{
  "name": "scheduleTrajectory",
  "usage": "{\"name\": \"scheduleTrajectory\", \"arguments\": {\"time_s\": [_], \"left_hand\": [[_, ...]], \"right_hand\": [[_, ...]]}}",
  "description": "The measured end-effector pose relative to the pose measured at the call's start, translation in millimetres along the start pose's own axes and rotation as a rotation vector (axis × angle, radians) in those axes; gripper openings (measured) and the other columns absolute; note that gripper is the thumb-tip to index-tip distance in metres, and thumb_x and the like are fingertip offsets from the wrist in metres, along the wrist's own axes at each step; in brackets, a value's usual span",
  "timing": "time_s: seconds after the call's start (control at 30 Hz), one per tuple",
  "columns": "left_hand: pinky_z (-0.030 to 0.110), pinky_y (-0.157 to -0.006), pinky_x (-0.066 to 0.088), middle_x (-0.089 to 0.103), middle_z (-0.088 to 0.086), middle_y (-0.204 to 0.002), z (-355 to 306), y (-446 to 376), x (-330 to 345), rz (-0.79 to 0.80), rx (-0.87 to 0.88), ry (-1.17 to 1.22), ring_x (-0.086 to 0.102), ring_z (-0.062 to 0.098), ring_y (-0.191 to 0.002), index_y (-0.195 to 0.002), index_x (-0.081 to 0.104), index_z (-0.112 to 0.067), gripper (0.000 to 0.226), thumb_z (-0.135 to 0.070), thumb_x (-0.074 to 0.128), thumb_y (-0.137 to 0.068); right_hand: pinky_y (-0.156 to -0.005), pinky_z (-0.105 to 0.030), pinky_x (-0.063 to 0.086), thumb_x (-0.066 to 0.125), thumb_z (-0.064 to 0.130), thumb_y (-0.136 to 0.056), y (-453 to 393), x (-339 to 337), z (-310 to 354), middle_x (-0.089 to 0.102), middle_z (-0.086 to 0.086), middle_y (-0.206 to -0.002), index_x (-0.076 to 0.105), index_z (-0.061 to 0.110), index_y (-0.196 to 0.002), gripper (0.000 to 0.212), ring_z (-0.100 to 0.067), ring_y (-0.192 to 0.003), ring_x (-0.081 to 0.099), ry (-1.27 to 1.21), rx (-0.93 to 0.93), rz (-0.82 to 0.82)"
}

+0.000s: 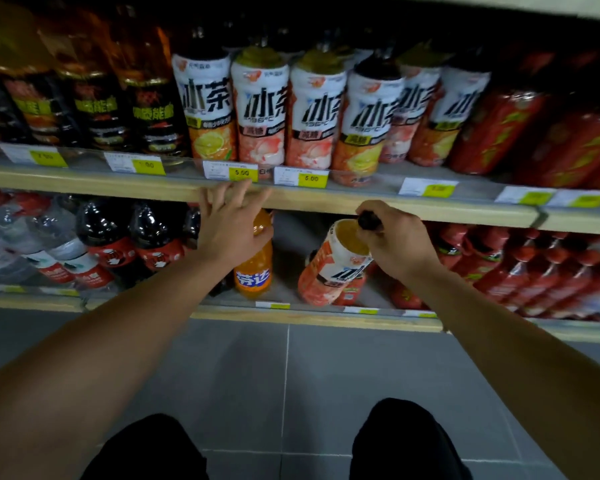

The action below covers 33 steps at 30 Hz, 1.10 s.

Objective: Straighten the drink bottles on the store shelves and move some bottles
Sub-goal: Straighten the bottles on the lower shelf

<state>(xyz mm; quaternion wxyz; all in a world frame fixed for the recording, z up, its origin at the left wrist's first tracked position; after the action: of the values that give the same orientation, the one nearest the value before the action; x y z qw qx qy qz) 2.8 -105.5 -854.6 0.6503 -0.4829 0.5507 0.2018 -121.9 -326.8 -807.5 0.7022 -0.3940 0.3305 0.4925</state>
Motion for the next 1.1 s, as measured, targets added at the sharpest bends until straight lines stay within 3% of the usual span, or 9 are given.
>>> {"name": "scheduleTrajectory", "arguments": {"time_s": [0.2, 0.33, 0.43, 0.7, 0.9, 1.0, 1.1], "left_hand": [[0.062, -0.117, 0.013, 0.025, 0.004, -0.158, -97, -21, 8, 0.131, 0.126, 0.056, 0.016, 0.035, -0.145, -0.148, 0.037, -0.034, 0.067, -0.052, 0.060, -0.088], [0.067, -0.114, 0.017, 0.021, 0.003, -0.158, -131, -30, 20, 0.174, 0.153, 0.052, 0.014, 0.035, -0.144, -0.152, 0.028, -0.036, 0.073, -0.058, 0.057, -0.088], [0.070, -0.113, 0.014, 0.022, 0.002, -0.156, -137, -38, 23, 0.185, 0.108, 0.020, 0.013, 0.035, -0.143, -0.153, 0.022, -0.041, 0.076, -0.061, 0.055, -0.088], [0.072, -0.112, 0.013, 0.020, 0.001, -0.155, -143, -43, 21, 0.212, 0.101, -0.041, 0.014, 0.036, -0.142, -0.153, 0.014, -0.045, 0.083, -0.069, 0.054, -0.084], [0.074, -0.111, 0.010, 0.013, 0.001, -0.157, -142, -40, 26, 0.256, 0.100, -0.050, 0.009, 0.038, -0.144, -0.153, 0.003, -0.046, 0.088, -0.079, 0.044, -0.082], [0.075, -0.110, 0.006, 0.013, 0.002, -0.158, -141, -39, 27, 0.258, 0.104, -0.063, 0.009, 0.038, -0.145, -0.153, 0.001, -0.046, 0.090, -0.082, 0.040, -0.081], [0.075, -0.110, 0.004, 0.013, 0.003, -0.160, -140, -40, 28, 0.275, 0.098, -0.058, 0.007, 0.039, -0.146, -0.153, 0.001, -0.047, 0.090, -0.084, 0.039, -0.080]], "right_hand": [[-0.073, -0.041, 0.052, 0.064, 0.021, -0.090, 19, -86, -6, 0.067, -0.014, -0.111, 0.060, 0.018, -0.126, 0.036, -0.038, -0.094, 0.062, 0.118, -0.079, -0.174], [-0.070, -0.042, 0.052, 0.061, 0.017, -0.090, 22, -136, -11, 0.063, -0.013, -0.111, 0.059, 0.015, -0.126, 0.036, -0.036, -0.091, 0.062, 0.180, -0.088, -0.315], [-0.074, -0.042, 0.053, 0.060, 0.015, -0.091, 21, -167, -18, 0.063, -0.011, -0.112, 0.059, 0.012, -0.126, 0.036, -0.034, -0.093, 0.062, 0.156, -0.098, -0.416], [-0.073, -0.019, 0.035, 0.063, 0.008, -0.086, 6, -210, -16, 0.065, -0.009, -0.114, 0.062, 0.009, -0.124, 0.039, -0.021, -0.095, 0.061, 0.081, -0.172, -0.617], [-0.076, -0.023, 0.042, 0.058, 0.010, -0.083, -5, -223, 8, 0.065, -0.012, -0.110, 0.063, 0.004, -0.121, 0.039, -0.018, -0.095, 0.058, 0.002, -0.303, -0.746], [-0.074, -0.017, 0.036, 0.059, 0.005, -0.083, -19, -217, 16, 0.064, -0.014, -0.111, 0.062, 0.003, -0.121, 0.039, -0.017, -0.095, 0.056, -0.001, -0.337, -0.739], [-0.078, -0.027, 0.045, 0.058, 0.006, -0.083, -43, -201, 14, 0.062, -0.010, -0.115, 0.061, 0.008, -0.123, 0.040, -0.021, -0.098, 0.059, -0.010, -0.293, -0.636]]}}
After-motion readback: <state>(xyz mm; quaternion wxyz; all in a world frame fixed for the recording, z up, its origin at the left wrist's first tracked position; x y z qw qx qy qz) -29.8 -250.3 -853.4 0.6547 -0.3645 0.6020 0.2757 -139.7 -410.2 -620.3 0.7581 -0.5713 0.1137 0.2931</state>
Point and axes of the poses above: each hand's wrist, its own y-axis away from the middle knuckle, its own x-axis out of the palm, z = x × y, the point moved 9 cm from there along -y, towards the middle knuckle
